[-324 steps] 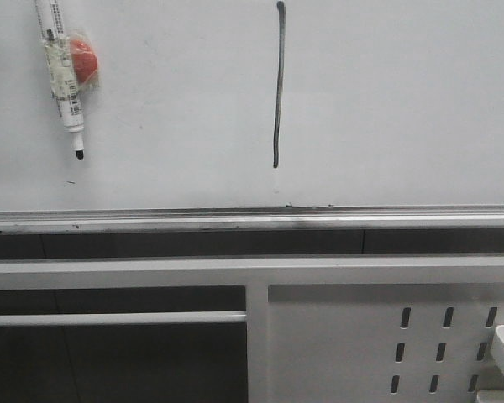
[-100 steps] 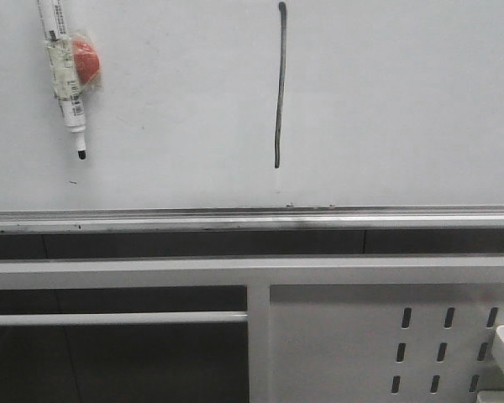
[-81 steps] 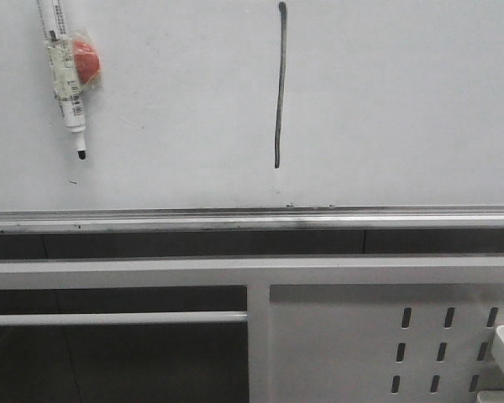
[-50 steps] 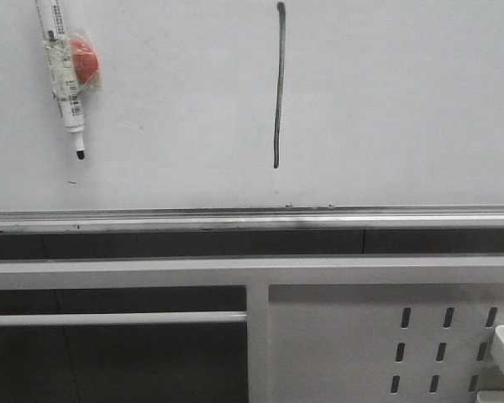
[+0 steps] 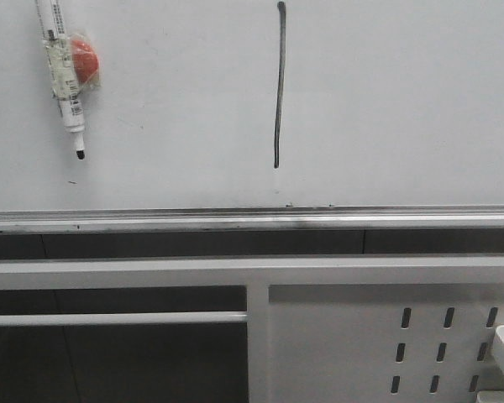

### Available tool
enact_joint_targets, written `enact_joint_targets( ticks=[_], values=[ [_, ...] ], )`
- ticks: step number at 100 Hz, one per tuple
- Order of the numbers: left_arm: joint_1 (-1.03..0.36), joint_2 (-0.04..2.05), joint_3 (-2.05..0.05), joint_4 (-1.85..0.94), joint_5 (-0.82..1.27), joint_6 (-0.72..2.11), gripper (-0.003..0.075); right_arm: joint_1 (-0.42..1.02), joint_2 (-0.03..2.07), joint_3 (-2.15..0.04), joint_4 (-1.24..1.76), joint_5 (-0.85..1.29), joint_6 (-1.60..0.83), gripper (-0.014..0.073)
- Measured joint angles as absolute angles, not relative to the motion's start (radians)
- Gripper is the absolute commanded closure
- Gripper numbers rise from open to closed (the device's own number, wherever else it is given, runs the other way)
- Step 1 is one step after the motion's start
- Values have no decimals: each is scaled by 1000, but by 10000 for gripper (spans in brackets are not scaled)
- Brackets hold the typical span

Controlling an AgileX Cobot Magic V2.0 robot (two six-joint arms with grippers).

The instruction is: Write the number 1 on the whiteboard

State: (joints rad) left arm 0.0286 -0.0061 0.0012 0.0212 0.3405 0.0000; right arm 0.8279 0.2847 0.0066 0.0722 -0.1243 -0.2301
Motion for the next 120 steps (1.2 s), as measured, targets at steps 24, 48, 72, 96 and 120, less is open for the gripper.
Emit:
enact_joint_targets(
  ticks=[24,48,72,96,120],
  values=[
    [29,-6,1,21,341,0,740,828,285,7,72,-124,-230,663],
    [29,-6,1,21,341,0,740,828,285,7,72,-124,-230,663],
    [29,-6,1,21,341,0,740,817,265,7,72,-120,-230,663],
    [29,-6,1,21,341,0,740,546,147,7,89,-124,-230,663],
    [29,-6,1,21,341,0,740,184,26,7,89,-46,-230,663]
  ],
)
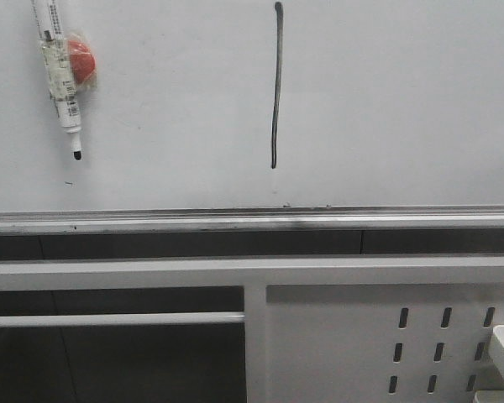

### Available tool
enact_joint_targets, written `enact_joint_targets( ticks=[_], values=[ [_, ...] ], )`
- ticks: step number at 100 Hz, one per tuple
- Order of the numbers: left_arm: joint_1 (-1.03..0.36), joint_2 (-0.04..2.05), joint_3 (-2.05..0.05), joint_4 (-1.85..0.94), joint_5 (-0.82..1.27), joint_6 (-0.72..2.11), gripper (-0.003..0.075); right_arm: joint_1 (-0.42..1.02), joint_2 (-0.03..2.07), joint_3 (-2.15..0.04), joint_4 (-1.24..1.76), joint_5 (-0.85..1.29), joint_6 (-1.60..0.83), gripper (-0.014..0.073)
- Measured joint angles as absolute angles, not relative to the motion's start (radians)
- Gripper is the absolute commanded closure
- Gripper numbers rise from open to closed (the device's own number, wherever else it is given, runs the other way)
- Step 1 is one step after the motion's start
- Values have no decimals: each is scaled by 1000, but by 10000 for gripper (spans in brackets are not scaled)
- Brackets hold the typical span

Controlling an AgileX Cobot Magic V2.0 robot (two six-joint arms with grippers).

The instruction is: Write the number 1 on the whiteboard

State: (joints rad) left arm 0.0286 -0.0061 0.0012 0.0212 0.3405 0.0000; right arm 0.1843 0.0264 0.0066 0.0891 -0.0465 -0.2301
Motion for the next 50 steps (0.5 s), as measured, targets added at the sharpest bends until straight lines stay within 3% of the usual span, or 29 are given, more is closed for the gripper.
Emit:
enact_joint_targets(
  ticks=[22,50],
  values=[
    [29,-6,1,21,341,0,740,-87,-6,7,89,191,-196,663],
    [29,-6,1,21,341,0,740,-208,-7,7,89,321,-183,663]
  ],
)
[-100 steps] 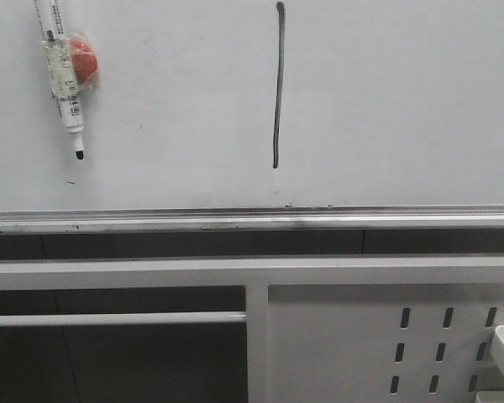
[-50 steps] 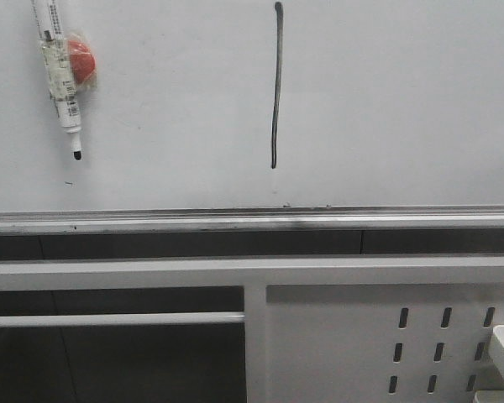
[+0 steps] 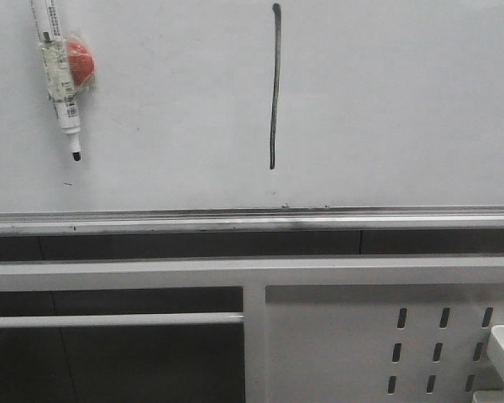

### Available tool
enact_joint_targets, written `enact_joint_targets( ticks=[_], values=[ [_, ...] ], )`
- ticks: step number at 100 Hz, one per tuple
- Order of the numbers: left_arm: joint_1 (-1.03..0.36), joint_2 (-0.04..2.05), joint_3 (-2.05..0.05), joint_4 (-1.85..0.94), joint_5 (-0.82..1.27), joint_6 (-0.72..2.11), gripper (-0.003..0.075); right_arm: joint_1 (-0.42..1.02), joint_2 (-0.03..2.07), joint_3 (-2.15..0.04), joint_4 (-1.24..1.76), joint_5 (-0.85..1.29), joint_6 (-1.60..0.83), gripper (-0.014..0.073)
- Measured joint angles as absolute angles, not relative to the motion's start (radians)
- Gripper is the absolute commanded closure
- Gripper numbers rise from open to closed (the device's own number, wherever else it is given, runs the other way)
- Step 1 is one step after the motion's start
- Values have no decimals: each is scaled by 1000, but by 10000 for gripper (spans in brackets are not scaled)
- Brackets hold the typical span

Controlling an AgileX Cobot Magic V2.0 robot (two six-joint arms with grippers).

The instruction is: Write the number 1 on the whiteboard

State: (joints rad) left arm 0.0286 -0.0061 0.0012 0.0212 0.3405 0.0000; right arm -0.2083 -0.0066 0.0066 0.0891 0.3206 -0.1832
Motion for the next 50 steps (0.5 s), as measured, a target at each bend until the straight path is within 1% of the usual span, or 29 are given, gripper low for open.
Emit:
enact_joint_targets(
  ticks=[25,50],
  values=[
    [29,-6,1,21,341,0,740,-223,-7,7,100,334,-156,663],
    [29,-6,1,21,341,0,740,-131,-7,7,74,334,-97,663]
  ],
)
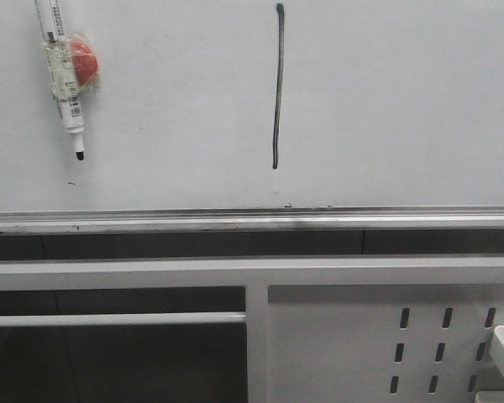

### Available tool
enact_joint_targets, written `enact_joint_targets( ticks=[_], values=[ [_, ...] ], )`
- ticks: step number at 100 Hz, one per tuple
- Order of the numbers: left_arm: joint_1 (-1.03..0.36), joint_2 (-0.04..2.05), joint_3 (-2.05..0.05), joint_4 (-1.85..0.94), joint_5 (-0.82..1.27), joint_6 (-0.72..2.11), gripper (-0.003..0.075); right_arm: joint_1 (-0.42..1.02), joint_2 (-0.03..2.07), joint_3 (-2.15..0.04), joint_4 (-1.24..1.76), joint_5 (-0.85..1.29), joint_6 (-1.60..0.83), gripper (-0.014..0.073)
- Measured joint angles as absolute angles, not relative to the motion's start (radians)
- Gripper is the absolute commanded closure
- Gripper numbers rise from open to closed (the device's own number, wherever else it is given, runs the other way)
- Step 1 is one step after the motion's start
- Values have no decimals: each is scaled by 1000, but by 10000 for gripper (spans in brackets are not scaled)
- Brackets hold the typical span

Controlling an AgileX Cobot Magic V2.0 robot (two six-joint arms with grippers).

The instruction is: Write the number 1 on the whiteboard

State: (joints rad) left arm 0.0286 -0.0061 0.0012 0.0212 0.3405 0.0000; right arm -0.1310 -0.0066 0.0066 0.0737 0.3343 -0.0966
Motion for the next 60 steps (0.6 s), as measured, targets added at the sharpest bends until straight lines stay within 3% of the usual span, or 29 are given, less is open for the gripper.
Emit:
enact_joint_targets(
  ticks=[60],
  values=[
    [29,-6,1,21,341,0,740,-128,-7,7,70,334,-88,663]
  ],
)
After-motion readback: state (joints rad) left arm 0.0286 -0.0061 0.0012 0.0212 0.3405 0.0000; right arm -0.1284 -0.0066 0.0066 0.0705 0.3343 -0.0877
